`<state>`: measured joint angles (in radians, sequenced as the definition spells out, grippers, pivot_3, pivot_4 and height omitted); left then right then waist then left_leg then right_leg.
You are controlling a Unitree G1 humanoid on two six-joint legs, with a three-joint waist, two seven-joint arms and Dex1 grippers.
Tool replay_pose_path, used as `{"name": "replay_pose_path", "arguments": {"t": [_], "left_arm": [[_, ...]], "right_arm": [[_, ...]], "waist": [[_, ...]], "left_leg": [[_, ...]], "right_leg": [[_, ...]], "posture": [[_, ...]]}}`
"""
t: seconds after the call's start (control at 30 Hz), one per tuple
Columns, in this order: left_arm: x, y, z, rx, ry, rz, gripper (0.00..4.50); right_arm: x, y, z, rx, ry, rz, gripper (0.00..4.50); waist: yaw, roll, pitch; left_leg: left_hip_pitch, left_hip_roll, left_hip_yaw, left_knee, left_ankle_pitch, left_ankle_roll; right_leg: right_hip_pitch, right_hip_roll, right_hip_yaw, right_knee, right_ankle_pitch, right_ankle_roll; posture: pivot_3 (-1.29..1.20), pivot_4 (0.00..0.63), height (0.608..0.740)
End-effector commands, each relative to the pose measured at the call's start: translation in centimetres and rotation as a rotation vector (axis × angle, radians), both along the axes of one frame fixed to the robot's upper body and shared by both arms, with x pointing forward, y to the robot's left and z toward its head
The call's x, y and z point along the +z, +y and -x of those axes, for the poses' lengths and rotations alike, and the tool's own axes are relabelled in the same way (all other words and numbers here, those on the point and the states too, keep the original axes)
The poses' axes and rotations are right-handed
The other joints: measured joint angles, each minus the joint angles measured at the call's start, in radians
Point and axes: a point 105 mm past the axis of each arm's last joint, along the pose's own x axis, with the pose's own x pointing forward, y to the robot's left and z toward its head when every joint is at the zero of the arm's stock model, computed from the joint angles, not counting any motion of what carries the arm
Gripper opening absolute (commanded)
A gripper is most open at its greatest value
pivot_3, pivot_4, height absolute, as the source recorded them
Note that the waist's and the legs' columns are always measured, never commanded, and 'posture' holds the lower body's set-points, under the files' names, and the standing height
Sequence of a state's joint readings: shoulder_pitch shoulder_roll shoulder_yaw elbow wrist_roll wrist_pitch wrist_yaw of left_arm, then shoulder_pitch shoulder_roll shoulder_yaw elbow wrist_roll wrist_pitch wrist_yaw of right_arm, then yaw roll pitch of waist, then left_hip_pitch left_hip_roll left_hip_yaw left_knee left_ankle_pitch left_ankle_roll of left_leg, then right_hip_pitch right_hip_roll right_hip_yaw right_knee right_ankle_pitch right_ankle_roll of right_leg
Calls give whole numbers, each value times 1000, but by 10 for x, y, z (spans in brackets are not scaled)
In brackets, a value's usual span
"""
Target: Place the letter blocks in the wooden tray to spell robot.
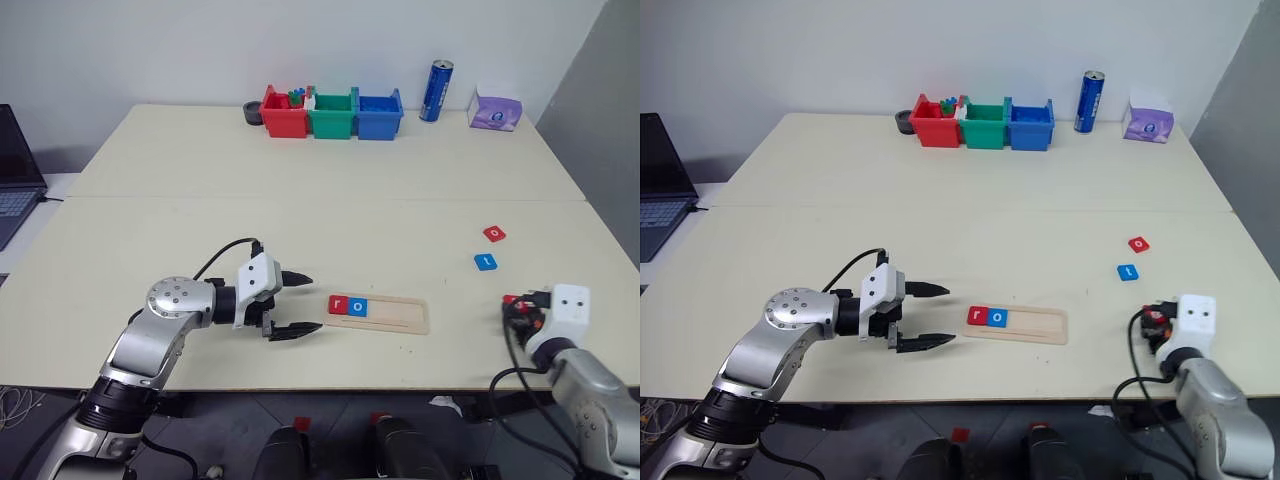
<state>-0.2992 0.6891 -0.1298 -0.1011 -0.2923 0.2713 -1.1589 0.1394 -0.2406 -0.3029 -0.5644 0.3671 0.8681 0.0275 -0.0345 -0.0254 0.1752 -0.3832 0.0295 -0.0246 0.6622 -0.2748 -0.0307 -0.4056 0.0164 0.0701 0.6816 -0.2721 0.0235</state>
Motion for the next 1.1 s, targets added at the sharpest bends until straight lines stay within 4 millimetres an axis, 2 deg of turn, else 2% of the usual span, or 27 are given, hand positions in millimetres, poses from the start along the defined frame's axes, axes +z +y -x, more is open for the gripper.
{"name": "replay_pose_path", "arguments": {"t": [0.03,0.17,0.4,0.43,0.57,0.63,0.67,0.77,1.0,1.1], "left_arm": [[8,-1,-1,-28,-40,7,4500],[6,-3,2,-51,-31,21,4500],[-2,7,0,-10,-29,-5,4500],[-3,9,-1,-1,-31,-9,4500],[-4,12,-1,11,-21,3,4500],[-4,16,-4,22,-14,7,4500],[-5,19,-5,32,-3,2,4500],[-7,22,-7,38,-3,-13,4500],[-2,18,-12,16,-64,2,4500],[-2,13,-12,0,-68,6,4500]], "right_arm": [[-1,19,5,13,22,-21,1445],[-7,32,7,18,46,-32,1445],[-11,30,6,23,53,-41,1445],[-11,30,6,26,52,-47,2197],[-6,29,3,30,35,-62,3610],[2,30,0,51,5,-61,4350],[7,31,0,70,-11,-61,4466],[20,30,3,137,-44,-39,4466],[42,-2,8,367,-27,83,4466],[50,-10,9,539,23,174,4466]], "waist": [[0,0,0],[0,0,0],[0,-1,-1],[0,-1,-1],[0,-3,-2],[0,-3,-2],[0,-3,-2],[1,-3,-2],[2,-2,0],[2,-2,0]], "left_leg": [[0,0,0,0,0,0],[0,0,1,0,0,0],[0,0,1,-1,0,0],[0,0,1,-1,0,0],[0,0,1,-1,0,0],[0,0,1,0,0,0],[0,0,1,0,0,0],[0,0,1,0,0,0],[-2,-1,2,0,0,0],[-1,-2,2,0,0,0]], "right_leg": [[0,0,0,0,0,0],[0,0,0,-1,0,0],[0,0,-1,-1,0,0],[0,0,-1,-1,0,0],[0,0,-1,-1,0,0],[0,0,0,-1,0,0],[0,0,0,-1,0,0],[0,0,-1,-1,0,0],[-1,-1,-1,-2,0,0],[0,0,-1,-2,0,0]], "posture": [[0,150,740],[0,150,740],[0,150,740],[0,150,740],[0,150,740],[0,150,740],[0,150,740],[0,150,740],[0,150,740],[0,150,740]]}}
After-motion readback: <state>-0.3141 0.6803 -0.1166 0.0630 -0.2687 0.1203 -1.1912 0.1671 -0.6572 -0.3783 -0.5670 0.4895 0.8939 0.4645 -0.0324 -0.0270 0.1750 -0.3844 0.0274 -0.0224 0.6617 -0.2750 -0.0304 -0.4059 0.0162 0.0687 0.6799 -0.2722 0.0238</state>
